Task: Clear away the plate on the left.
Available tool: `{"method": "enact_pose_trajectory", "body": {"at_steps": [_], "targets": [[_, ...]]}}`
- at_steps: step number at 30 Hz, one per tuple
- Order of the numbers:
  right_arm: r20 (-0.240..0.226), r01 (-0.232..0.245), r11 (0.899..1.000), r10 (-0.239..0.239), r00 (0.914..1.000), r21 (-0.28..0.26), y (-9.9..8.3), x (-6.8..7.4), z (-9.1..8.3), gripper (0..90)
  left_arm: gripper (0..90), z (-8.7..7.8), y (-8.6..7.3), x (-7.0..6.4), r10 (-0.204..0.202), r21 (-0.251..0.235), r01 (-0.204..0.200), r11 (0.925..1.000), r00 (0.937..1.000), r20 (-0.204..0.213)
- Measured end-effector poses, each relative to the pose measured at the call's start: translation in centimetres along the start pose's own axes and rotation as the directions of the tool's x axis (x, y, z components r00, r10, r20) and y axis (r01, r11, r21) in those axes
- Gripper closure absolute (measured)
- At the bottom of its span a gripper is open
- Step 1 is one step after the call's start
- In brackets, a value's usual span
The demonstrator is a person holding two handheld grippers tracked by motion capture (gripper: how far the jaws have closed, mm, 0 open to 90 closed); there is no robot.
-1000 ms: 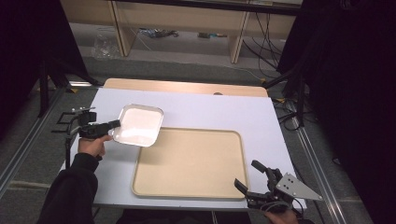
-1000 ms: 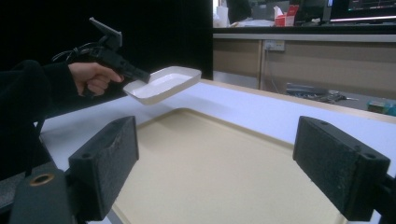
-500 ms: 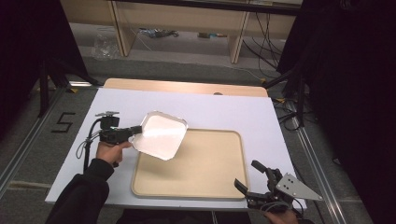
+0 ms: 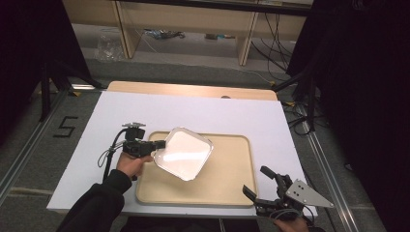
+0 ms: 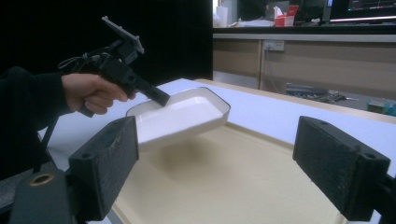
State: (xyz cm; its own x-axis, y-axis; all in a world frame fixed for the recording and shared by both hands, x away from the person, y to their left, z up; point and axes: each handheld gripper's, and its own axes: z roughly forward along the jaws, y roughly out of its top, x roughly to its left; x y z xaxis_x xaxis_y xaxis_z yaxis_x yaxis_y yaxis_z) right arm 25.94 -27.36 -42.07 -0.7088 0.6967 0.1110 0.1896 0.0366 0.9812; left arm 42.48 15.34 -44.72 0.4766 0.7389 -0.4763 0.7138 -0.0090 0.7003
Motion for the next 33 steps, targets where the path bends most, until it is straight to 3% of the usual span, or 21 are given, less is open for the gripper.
{"method": "enact_pose_trajectory", "body": {"at_steps": [5,6,7,11,17,18,20,23,24,26,28,29,32,33], "targets": [[0.014,0.033,0.999,-0.033,0.9994,-0.001,0.0,-0.2,0.0,15.1,88.5,1.2,-0.5,-0.7,0.019,0.031,-0.019,0.9993,0.9998,-0.002],[0.004,0.015,1.000,-0.015,0.9999,-0.001,0.0,-0.1,0.0,15.1,88.5,1.4,-0.6,-0.8,0.023,0.037,-0.023,0.9990,0.9997,-0.006],[0.017,0.036,0.999,-0.036,0.9992,0.000,0.0,-0.2,0.0,15.1,88.5,1.7,-0.7,-1.0,0.028,0.048,-0.028,0.9985,0.9996,-0.002],[-0.001,0.002,1.000,-0.002,1.0000,0.002,0.0,0.0,0.0,15.1,88.5,2.8,-1.1,-1.5,0.040,0.074,-0.040,0.9964,0.9992,0.000],[0.003,0.002,1.000,-0.002,1.0000,0.008,0.0,0.0,0.0,15.1,88.5,4.0,-1.8,-2.3,0.054,0.108,-0.053,0.9927,0.9986,0.000],[0.015,0.031,1.000,-0.031,0.9994,0.002,0.0,-0.1,-0.1,15.1,88.5,4.1,-1.9,-2.3,0.052,0.114,-0.052,0.9921,0.9986,0.004],[0.015,0.034,0.999,-0.034,0.9993,0.000,0.0,-0.2,0.0,15.1,88.5,4.3,-2.0,-2.4,0.046,0.111,-0.046,0.9927,0.9989,0.005],[0.014,0.034,0.999,-0.034,0.9993,0.000,0.0,-0.2,0.0,15.1,88.4,4.8,-2.5,-2.8,0.078,0.128,-0.076,0.9889,0.9969,-0.010],[0.004,0.002,1.000,-0.002,1.0000,0.010,0.0,0.0,0.0,15.1,88.4,4.9,-2.6,-2.8,0.092,0.139,-0.089,0.9862,0.9956,-0.018],[-0.004,0.002,1.000,-0.002,1.0000,0.000,0.0,0.0,0.0,15.1,88.4,5.2,-2.8,-2.8,0.078,0.144,-0.075,0.9867,0.9968,-0.016],[0.007,0.031,1.000,-0.031,0.9995,-0.006,0.0,-0.2,0.0,15.1,88.4,5.3,-3.0,-2.7,0.089,0.159,-0.085,0.9836,0.9959,-0.017],[-0.003,0.002,1.000,-0.002,1.0000,0.000,0.0,0.0,0.0,15.1,88.4,5.5,-3.2,-2.7,0.076,0.163,-0.072,0.9841,0.9969,-0.021],[-0.004,0.002,1.000,-0.002,1.0000,0.000,0.0,0.0,0.0,15.1,88.3,5.6,-3.3,-2.7,0.067,0.165,-0.063,0.9843,0.9975,-0.021],[0.014,0.039,0.999,-0.039,0.9992,0.000,0.1,-0.2,-0.1,15.1,88.2,5.5,-3.3,-2.7,0.069,0.163,-0.064,0.9846,0.9973,-0.024]]}}
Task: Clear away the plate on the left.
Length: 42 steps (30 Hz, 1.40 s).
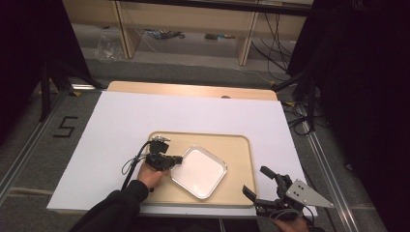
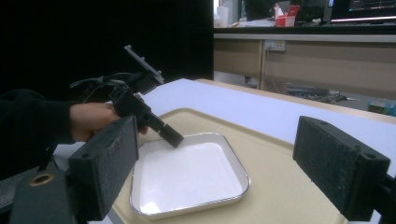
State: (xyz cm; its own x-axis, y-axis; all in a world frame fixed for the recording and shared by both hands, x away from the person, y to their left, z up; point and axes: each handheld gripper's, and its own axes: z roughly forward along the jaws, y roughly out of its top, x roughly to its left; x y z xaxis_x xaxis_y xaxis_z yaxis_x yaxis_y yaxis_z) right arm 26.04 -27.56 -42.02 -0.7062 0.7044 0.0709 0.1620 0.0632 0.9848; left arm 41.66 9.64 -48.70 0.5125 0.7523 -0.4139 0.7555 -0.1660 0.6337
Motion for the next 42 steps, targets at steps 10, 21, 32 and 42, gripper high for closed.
{"method": "enact_pose_trajectory", "body": {"at_steps": [10,21,32,42], "targets": [[0.007,0.000,1.000,0.000,1.0000,0.009,0.0,0.0,-0.1,15.1,77.7,-0.4,-0.4,0.3,0.028,0.028,-0.028,0.9992,0.9996,0.004],[0.005,0.000,1.000,-0.001,1.0000,0.007,0.0,0.0,-0.1,15.1,85.3,-1.4,-1.0,0.4,0.060,0.079,-0.059,0.9951,0.9982,-0.001],[0.005,-0.003,1.000,0.003,1.0000,0.005,0.0,0.1,-0.1,15.1,83.7,-3.0,-3.3,0.0,-0.070,0.065,0.069,0.9955,0.9975,0.012],[-0.007,-0.028,1.000,0.028,0.9996,0.010,0.0,0.3,0.0,15.1,78.0,-3.8,-4.6,-1.3,-0.061,0.092,0.059,0.9940,0.9978,0.025]]}}
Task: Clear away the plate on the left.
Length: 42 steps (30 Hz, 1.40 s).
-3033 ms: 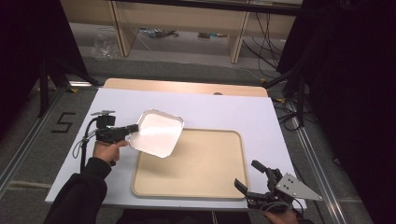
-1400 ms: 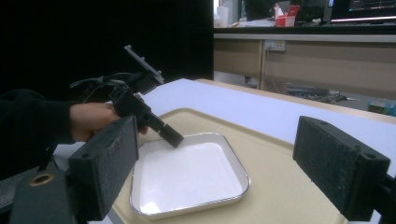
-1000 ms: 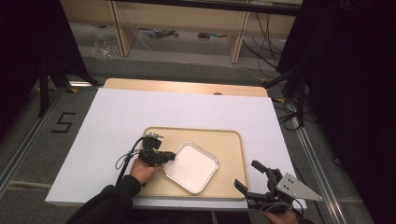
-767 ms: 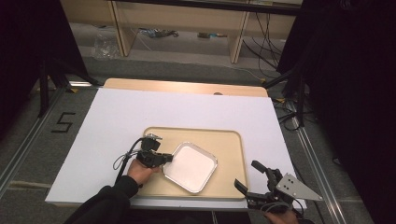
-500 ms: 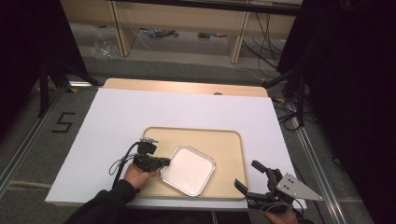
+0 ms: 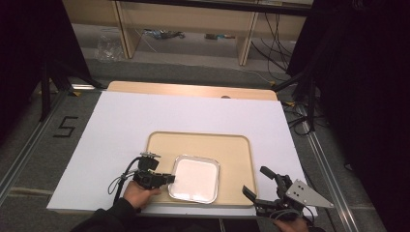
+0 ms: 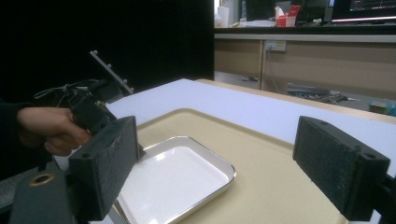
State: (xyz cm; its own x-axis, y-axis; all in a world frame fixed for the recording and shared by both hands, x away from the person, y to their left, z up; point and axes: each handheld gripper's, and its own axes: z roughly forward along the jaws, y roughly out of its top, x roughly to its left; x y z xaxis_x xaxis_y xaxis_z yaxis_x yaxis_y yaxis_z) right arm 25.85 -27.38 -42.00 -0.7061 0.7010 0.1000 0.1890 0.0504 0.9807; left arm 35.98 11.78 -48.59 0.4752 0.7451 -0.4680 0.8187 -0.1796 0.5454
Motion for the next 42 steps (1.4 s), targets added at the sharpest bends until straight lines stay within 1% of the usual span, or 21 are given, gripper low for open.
{"method": "enact_pose_trajectory", "body": {"at_steps": [1,3,4,10,12,13,14,15,16,18,22,23,24,27,31,32,33,36,39,41,42], "targets": [[0.000,0.000,1.000,0.000,1.0000,0.000,0.0,0.0,0.0,15.1,77.3,0.0,0.0,0.0,0.000,0.000,0.000,1.0000,1.0000,0.000],[0.012,0.043,0.999,-0.042,0.9990,-0.021,0.0,-0.3,0.1,15.1,76.5,-0.2,-0.3,-0.3,0.010,0.015,-0.010,0.9998,0.9999,0.003],[0.012,0.044,0.999,-0.044,0.9990,-0.024,0.0,-0.3,0.1,15.1,76.5,-0.2,-0.4,-0.5,0.008,0.012,-0.008,0.9999,0.9999,0.010],[0.011,0.041,0.999,-0.041,0.9991,-0.030,0.0,-0.3,0.1,15.1,74.8,-0.3,-0.9,-1.1,0.015,0.025,-0.016,0.9996,0.9995,0.029],[0.010,0.034,0.999,-0.034,0.9994,-0.009,0.0,-0.2,0.0,15.1,74.3,-0.3,-1.0,-1.2,0.013,0.029,-0.014,0.9995,0.9993,0.035],[0.001,0.001,1.000,-0.001,1.0000,0.000,0.0,0.0,0.0,15.1,74.0,-0.3,-1.0,-1.3,0.015,0.027,-0.016,0.9995,0.9993,0.035],[0.003,0.001,1.000,-0.001,1.0000,-0.001,0.0,0.0,0.0,15.1,74.2,-0.3,-1.0,-1.4,0.012,0.035,-0.013,0.9993,0.9989,0.046],[0.003,0.000,1.000,0.000,1.0000,0.000,0.0,0.0,0.0,15.1,74.2,-0.3,-1.1,-1.5,0.016,0.033,-0.018,0.9993,0.9991,0.039],[0.015,0.038,0.999,-0.038,0.9992,-0.022,0.0,-0.2,0.1,15.1,74.0,-0.3,-1.1,-1.5,0.021,0.036,-0.023,0.9991,0.9990,0.040],[0.003,0.000,1.000,0.000,1.0000,-0.005,0.0,0.0,0.1,15.1,73.8,-0.3,-1.1,-1.5,0.024,0.033,-0.026,0.9991,0.9988,0.043],[0.004,-0.001,1.000,0.001,1.0000,0.000,0.0,0.0,0.0,15.1,73.9,-0.2,-1.2,-1.7,0.021,0.031,-0.023,0.9993,0.9988,0.045],[0.014,0.032,0.999,-0.032,0.9994,-0.008,0.0,-0.2,0.0,15.1,73.9,-0.3,-1.2,-1.7,0.029,0.032,-0.030,0.9990,0.9988,0.039],[0.013,0.037,0.999,-0.037,0.9992,-0.027,0.0,-0.3,0.1,15.1,73.8,-0.3,-1.2,-1.7,0.030,0.035,-0.031,0.9989,0.9987,0.041],[-0.008,0.000,1.000,0.000,1.0000,-0.016,0.0,0.0,0.2,15.1,73.4,-0.2,-1.2,-1.8,0.036,0.038,-0.037,0.9986,0.9984,0.044],[-0.004,0.013,1.000,-0.013,0.9999,-0.022,0.0,-0.1,0.2,15.1,72.7,-0.2,-1.3,-1.9,0.035,0.037,-0.036,0.9986,0.9982,0.048],[0.014,0.052,0.998,-0.052,0.9986,-0.019,0.0,-0.4,0.1,15.1,72.2,-0.2,-1.3,-1.9,0.038,0.041,-0.041,0.9983,0.9978,0.054],[0.014,0.052,0.998,-0.052,0.9986,-0.019,0.0,-0.4,0.1,15.1,71.3,-0.2,-1.3,-1.9,0.038,0.042,-0.040,0.9983,0.9977,0.056],[0.013,0.044,0.999,-0.043,0.9990,-0.016,0.0,-0.3,0.1,15.1,68.2,-0.3,-1.2,-2.0,0.034,0.026,-0.036,0.9990,0.9979,0.055],[0.014,0.047,0.999,-0.047,0.9988,-0.017,0.0,-0.3,0.1,15.1,62.7,-0.6,-1.2,-2.0,0.029,0.010,-0.029,0.9995,0.9968,0.075],[-0.002,0.014,1.000,-0.014,0.9999,-0.010,0.0,-0.1,0.1,15.1,60.2,-0.8,-1.1,-2.0,0.045,0.011,-0.046,0.9989,0.9963,0.073],[-0.002,0.013,1.000,-0.013,0.9999,-0.010,0.0,-0.1,0.1,15.1,57.3,-0.9,-1.1,-2.1,0.047,0.011,-0.048,0.9988,0.9966,0.068]]}}
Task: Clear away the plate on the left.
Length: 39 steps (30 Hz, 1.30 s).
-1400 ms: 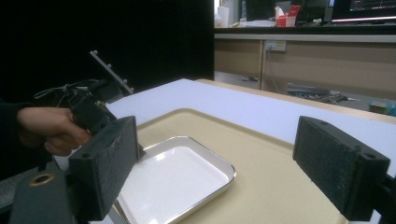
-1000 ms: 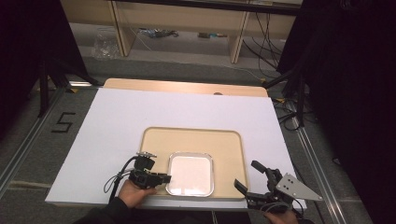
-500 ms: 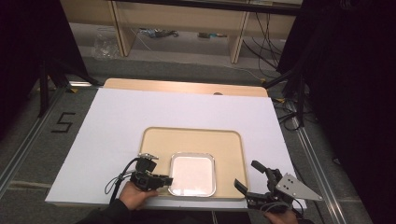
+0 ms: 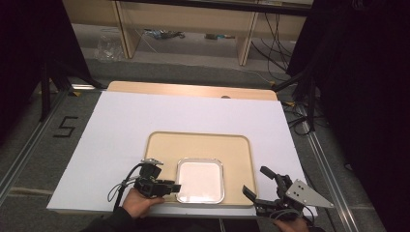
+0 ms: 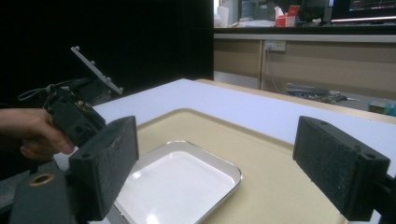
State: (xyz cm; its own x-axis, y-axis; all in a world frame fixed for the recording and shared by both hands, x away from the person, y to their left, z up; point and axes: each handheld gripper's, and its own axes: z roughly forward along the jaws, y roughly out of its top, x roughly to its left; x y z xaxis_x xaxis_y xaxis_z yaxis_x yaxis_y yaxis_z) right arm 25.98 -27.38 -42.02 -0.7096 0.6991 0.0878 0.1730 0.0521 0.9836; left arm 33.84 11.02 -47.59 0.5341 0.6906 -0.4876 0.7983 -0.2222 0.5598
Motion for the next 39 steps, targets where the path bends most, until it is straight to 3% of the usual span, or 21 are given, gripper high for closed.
{"method": "enact_pose_trajectory", "body": {"at_steps": [5,9,10,14,15,17,18,19,21,22,26,27,28,29,30,39], "targets": [[-0.001,0.000,1.000,0.000,1.0000,-0.001,0.0,0.0,0.0,15.1,47.9,-0.4,0.2,-0.2,0.005,-0.033,-0.004,0.9995,0.9999,0.012],[0.000,-0.001,1.000,0.001,1.0000,0.001,0.0,0.0,0.0,15.1,39.9,-0.7,0.3,-0.4,0.024,-0.046,-0.024,0.9987,0.9997,-0.004],[-0.001,0.000,1.000,0.000,1.0000,-0.001,0.0,0.0,0.0,15.1,37.5,-0.8,0.3,-0.6,0.034,-0.070,-0.036,0.9969,0.9990,-0.029],[0.000,-0.002,1.000,0.002,1.0000,-0.003,0.0,0.0,0.0,15.1,29.0,-1.2,0.5,-0.6,0.053,-0.085,-0.058,0.9947,0.9967,-0.062],[0.000,-0.001,1.000,0.001,1.0000,0.001,0.0,0.0,0.0,15.1,27.0,-1.5,0.5,-0.6,0.074,-0.075,-0.079,0.9940,0.9949,-0.068],[-0.001,0.001,1.000,-0.001,1.0000,0.000,0.0,0.0,0.0,15.1,24.2,-1.6,0.5,-0.7,0.071,-0.101,-0.080,0.9917,0.9938,-0.085],[-0.001,0.001,1.000,-0.001,1.0000,0.000,0.0,0.0,0.0,15.1,22.0,-1.8,0.6,-0.6,0.096,-0.088,-0.105,0.9906,0.9911,-0.092],[-0.001,0.001,1.000,-0.001,1.0000,-0.001,0.0,0.0,0.0,15.1,19.9,-1.8,0.6,-0.7,0.084,-0.110,-0.096,0.9893,0.9911,-0.103],[-0.001,0.001,1.000,-0.001,1.0000,0.000,0.0,0.0,0.0,15.1,18.7,-1.9,0.6,-0.8,0.093,-0.107,-0.105,0.9887,0.9896,-0.110],[0.013,0.039,0.999,-0.039,0.9992,-0.010,0.0,-0.2,0.0,15.1,18.2,-2.0,0.5,-0.9,0.085,-0.129,-0.098,0.9868,0.9905,-0.109],[0.015,0.040,0.999,-0.040,0.9991,-0.013,0.0,-0.2,0.0,15.1,16.7,-2.3,0.5,-1.0,0.087,-0.148,-0.103,0.9837,0.9901,-0.111],[0.022,0.027,0.999,-0.027,0.9994,-0.025,0.0,-0.1,0.0,15.1,16.5,-2.4,0.5,-1.0,0.099,-0.152,-0.115,0.9817,0.9891,-0.109],[0.013,0.023,1.000,-0.023,0.9997,-0.002,0.0,-0.1,-0.1,15.1,16.3,-2.6,0.5,-0.9,0.110,-0.147,-0.125,0.9811,0.9883,-0.106],[0.009,-0.001,1.000,0.001,1.0000,0.001,0.0,0.0,0.0,15.1,16.3,-2.6,0.5,-1.0,0.099,-0.163,-0.117,0.9797,0.9888,-0.112],[0.016,0.022,1.000,-0.022,0.9996,-0.002,0.0,-0.1,-0.1,15.1,16.3,-2.7,0.5,-1.0,0.103,-0.170,-0.120,0.9781,0.9889,-0.107],[0.021,0.027,1.000,-0.026,0.9994,-0.017,0.0,-0.1,0.0,15.1,15.8,-3.7,0.4,-1.0,0.101,-0.235,-0.126,0.9637,0.9883,-0.115]]}}
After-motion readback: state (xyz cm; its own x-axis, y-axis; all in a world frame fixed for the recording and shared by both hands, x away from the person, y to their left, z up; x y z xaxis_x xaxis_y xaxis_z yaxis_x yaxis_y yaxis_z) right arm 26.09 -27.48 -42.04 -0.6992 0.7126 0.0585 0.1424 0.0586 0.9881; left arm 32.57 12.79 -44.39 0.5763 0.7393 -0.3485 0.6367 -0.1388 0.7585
